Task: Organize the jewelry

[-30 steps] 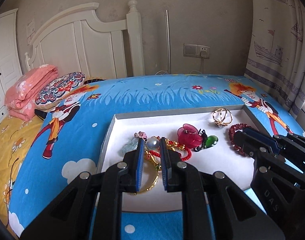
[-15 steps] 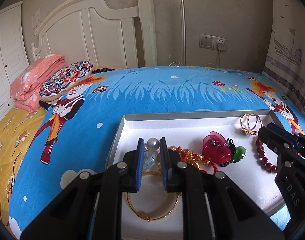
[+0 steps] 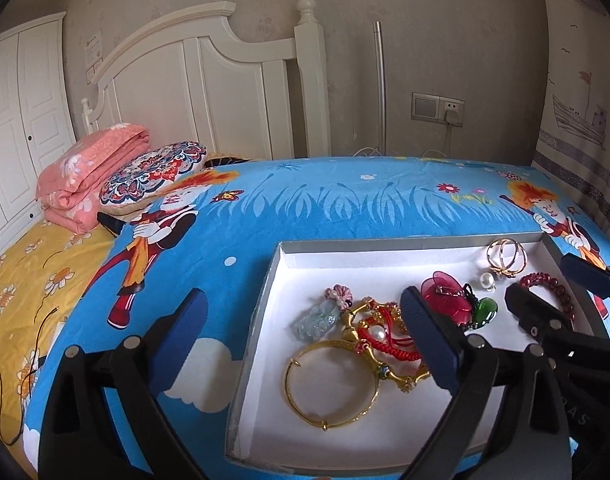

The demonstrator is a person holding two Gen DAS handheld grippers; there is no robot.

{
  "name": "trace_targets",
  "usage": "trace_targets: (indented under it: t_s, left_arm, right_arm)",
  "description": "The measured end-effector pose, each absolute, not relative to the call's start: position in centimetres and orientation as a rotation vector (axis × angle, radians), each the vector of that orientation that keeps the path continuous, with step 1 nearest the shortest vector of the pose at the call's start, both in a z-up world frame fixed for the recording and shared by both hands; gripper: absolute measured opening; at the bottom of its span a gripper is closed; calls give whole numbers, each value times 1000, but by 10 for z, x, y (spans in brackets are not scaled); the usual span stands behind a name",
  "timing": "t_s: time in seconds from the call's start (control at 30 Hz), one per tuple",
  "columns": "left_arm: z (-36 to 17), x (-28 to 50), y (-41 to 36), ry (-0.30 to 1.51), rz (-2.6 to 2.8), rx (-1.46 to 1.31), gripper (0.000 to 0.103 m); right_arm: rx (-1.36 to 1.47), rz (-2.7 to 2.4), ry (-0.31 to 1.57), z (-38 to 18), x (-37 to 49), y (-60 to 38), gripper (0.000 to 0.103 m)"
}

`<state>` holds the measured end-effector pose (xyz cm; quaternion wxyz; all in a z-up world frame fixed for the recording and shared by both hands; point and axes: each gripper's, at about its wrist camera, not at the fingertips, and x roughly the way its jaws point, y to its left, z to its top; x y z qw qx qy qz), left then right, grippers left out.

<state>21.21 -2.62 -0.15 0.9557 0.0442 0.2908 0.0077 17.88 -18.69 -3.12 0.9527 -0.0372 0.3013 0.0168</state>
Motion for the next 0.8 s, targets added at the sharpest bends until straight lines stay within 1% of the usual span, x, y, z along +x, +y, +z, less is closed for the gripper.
trace_targets:
  t_s: [0.1,0.23,0.37,0.53,0.57,0.8]
  left_arm:
    - [0,207,-25,582,8,83,98]
    - [0,199,-27,575,-11,91,98]
    - [-2,189,-27,567,-17,101,98]
    - [-1,176,-24,582,0,89,98]
    - [0,172,-24,580,-5,89,98]
    - [0,151,-25,612,-15,63,98]
  right_arm:
    - [-63,25,618,-33,176,-192,69]
    - [-42,12,614,-32,168,-200,69]
    - [-26,3,607,-31,156,-206,74]
    - [-18,2,651,-31,145,-212,78]
    - [-14,5,653,-30,141,-213,80]
    - [-11,14,619,-19,114,-213,83]
